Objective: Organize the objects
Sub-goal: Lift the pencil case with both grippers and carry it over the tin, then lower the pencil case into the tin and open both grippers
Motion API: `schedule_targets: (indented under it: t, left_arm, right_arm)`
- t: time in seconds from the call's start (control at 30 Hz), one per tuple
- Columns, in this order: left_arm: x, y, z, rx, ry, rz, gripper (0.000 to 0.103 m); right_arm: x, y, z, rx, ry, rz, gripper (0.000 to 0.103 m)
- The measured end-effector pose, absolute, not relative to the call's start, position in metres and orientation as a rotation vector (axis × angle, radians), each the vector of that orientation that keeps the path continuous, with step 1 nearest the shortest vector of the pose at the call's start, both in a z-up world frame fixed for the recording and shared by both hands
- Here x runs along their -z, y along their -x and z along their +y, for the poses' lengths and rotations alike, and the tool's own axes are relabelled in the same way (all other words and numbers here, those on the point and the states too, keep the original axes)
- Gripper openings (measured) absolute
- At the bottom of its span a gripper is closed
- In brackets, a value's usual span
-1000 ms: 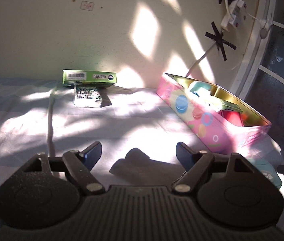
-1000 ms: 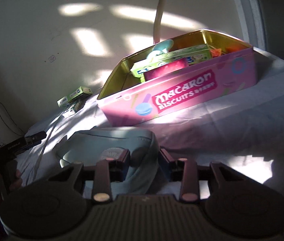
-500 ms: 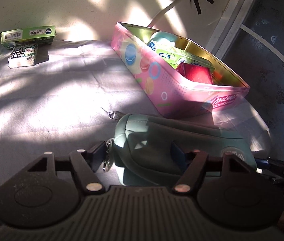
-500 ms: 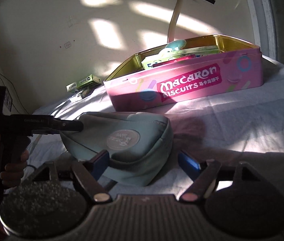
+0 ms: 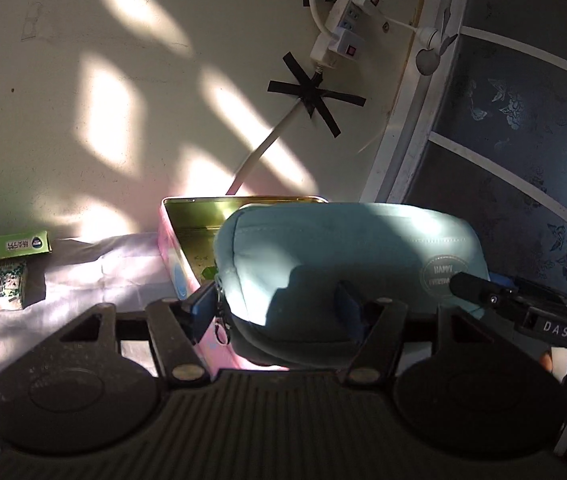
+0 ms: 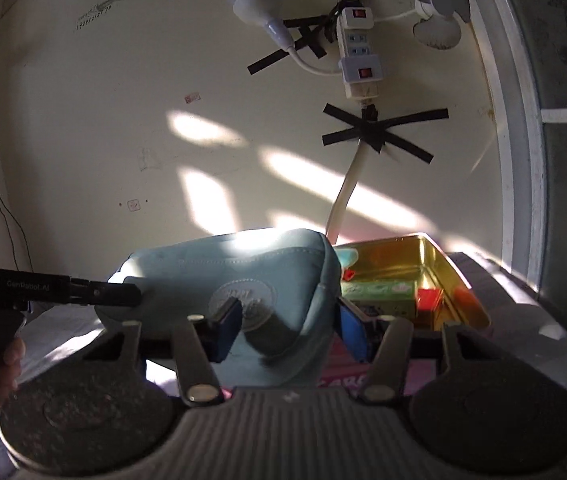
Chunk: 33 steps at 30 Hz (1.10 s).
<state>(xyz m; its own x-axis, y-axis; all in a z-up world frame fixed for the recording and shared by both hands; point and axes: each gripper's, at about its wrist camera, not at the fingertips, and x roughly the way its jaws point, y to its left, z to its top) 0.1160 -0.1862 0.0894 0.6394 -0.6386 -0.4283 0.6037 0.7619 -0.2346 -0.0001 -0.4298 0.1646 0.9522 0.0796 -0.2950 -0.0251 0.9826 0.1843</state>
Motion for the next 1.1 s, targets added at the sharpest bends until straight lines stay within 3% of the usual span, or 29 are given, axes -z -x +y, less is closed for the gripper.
schedule_targets:
  t: [0.37,0.43,0.5,0.57,1.1]
  left_arm:
    - [-0.051,-0.164,-0.256,0.645,-0.027,0.635,0.066]
    - [-0.045,-0.162,-0.261,0.666,-0.06,0.656,0.065]
    - [-0.043,-0.157,-0.265,0.66,-0.089,0.649,0.066]
    - [-0.045,-0.15,-0.266,0.643,-0.129,0.618,0.067]
    - [-0.064,-0.08,-0.232,0.531,-0.25,0.507,0.07]
  right_arm:
    - [-0.115,-0.08,-0.486,0.045,-0.207,0.478,0.054]
    - [-0.108,-0.084,-0.488,0.091,-0.196,0.493,0.06]
    - [-0.105,-0.083,-0.488,0.1,-0.204,0.48,0.074]
    - [-0.106,-0.078,-0.486,0.127,-0.202,0.456,0.078]
    - [-0.129,-0.02,-0.411,0.082,-0.312,0.352,0.078]
